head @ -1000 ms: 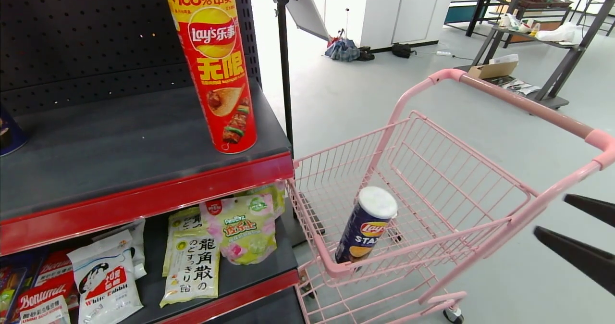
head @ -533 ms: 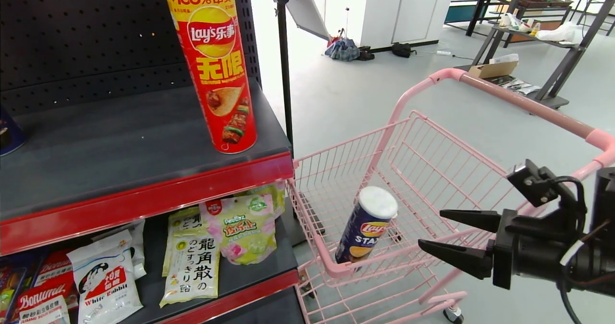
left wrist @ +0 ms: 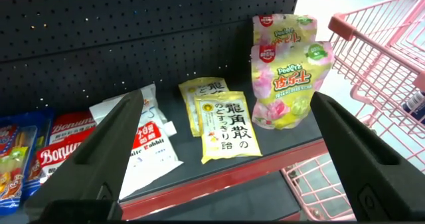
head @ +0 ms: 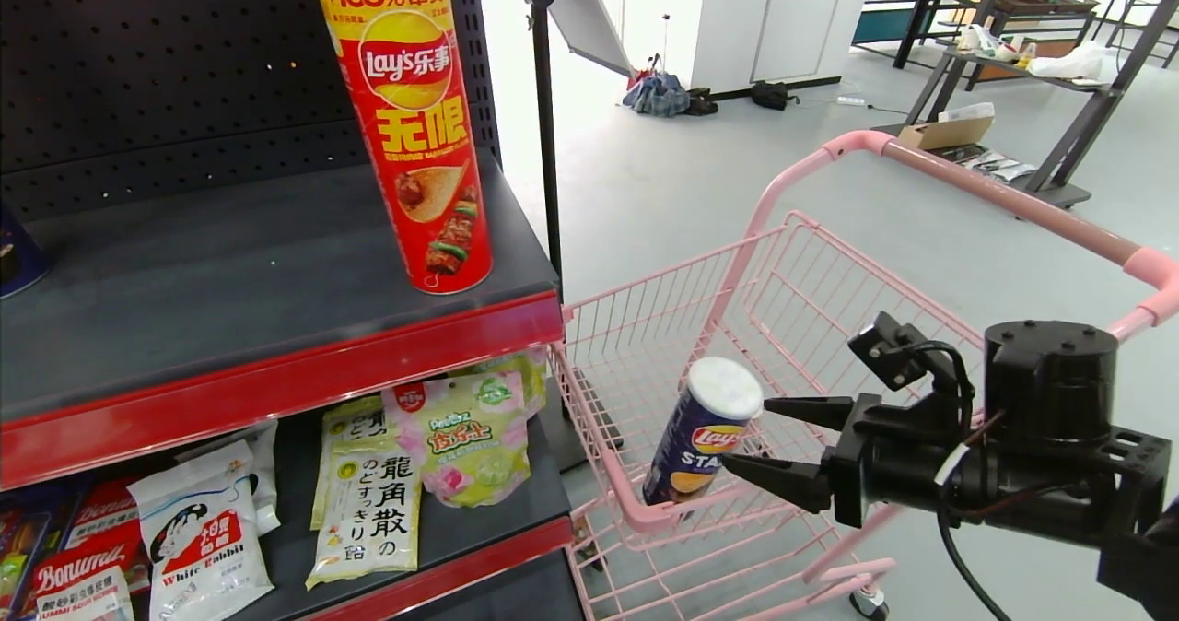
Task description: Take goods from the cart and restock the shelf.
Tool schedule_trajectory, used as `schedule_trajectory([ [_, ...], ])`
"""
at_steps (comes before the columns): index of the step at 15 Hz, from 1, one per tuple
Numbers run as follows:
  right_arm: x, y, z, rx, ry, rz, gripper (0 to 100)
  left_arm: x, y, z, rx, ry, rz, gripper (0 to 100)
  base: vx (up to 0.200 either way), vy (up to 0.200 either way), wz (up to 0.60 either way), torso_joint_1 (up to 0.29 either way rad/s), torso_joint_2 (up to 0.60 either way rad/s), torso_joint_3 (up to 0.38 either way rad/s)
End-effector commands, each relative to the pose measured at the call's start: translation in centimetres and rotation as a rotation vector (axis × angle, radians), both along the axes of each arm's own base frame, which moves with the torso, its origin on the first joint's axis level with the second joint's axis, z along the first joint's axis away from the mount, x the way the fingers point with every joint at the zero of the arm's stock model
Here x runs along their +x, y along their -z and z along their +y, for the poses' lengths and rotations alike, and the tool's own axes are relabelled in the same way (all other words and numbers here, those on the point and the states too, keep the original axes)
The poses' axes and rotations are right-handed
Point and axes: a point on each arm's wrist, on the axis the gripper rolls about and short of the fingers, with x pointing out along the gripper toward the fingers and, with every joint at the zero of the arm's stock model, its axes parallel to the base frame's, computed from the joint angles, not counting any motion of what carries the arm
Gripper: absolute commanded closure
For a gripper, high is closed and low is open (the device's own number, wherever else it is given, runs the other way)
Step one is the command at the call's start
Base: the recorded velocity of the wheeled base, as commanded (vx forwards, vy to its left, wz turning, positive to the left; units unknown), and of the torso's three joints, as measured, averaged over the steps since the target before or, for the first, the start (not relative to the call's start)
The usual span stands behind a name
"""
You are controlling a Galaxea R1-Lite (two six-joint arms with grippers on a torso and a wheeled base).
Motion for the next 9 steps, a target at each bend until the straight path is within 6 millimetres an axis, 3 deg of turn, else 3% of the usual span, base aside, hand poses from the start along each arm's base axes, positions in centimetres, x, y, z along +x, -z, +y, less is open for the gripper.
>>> schedule_trajectory([
  [1, 1.0, 1.5, 0.7, -0.023, -0.006, 0.05, 0, 0.0, 0.0, 0.0, 0.0, -0.001, 0.0, 0, 0.0, 0.0, 0.0, 0.0, 0.0, 0.0],
  [9, 3.9, 2.7, 1.2, -0.046, 0.103, 0.071, 0, 0.0, 0.0, 0.0, 0.0, -0.001, 0.0, 0, 0.0, 0.0, 0.0, 0.0, 0.0, 0.0],
])
